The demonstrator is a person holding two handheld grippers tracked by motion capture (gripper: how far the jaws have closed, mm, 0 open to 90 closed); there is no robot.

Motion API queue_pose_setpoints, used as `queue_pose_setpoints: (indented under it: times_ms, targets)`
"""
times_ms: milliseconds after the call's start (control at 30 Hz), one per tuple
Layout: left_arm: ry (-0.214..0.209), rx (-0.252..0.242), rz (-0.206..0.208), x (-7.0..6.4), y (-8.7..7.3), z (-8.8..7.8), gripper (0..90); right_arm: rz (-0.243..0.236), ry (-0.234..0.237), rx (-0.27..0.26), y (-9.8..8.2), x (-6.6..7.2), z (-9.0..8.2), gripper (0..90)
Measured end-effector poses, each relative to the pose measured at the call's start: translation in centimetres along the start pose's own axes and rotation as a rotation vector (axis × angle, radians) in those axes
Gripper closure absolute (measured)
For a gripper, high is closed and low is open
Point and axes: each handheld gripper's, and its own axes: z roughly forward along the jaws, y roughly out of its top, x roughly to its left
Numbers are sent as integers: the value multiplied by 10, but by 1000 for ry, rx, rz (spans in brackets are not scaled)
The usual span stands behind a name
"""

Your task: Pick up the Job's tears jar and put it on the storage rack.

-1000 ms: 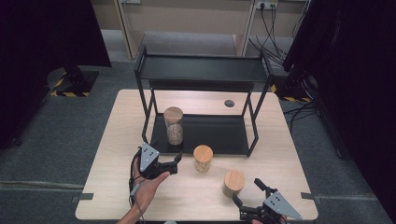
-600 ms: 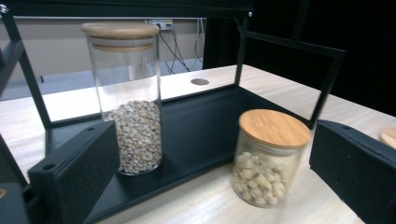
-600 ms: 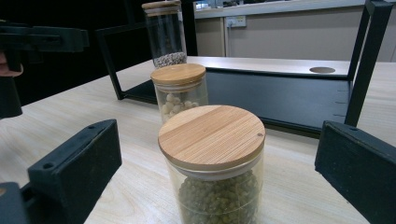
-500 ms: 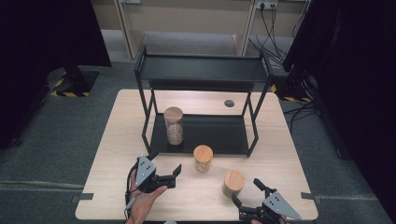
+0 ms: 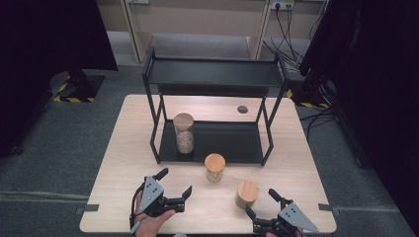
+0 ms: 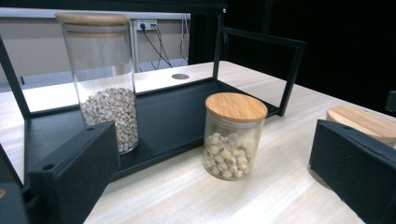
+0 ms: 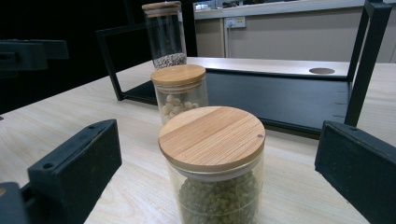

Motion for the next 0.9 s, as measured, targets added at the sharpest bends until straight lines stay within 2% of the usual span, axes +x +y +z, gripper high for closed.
queue_pose_setpoints:
  times_ms: [367, 733, 900]
  targets:
    - [-19, -11, 13, -9, -13, -8, 10, 0, 0, 1, 0, 0, 0, 7]
    - [-34, -30, 14, -9, -25, -12, 8, -6, 2, -3, 0, 1, -1, 7]
    - [-44, -23, 10, -9, -31, -12, 8, -12, 4, -5, 0, 2, -2, 7]
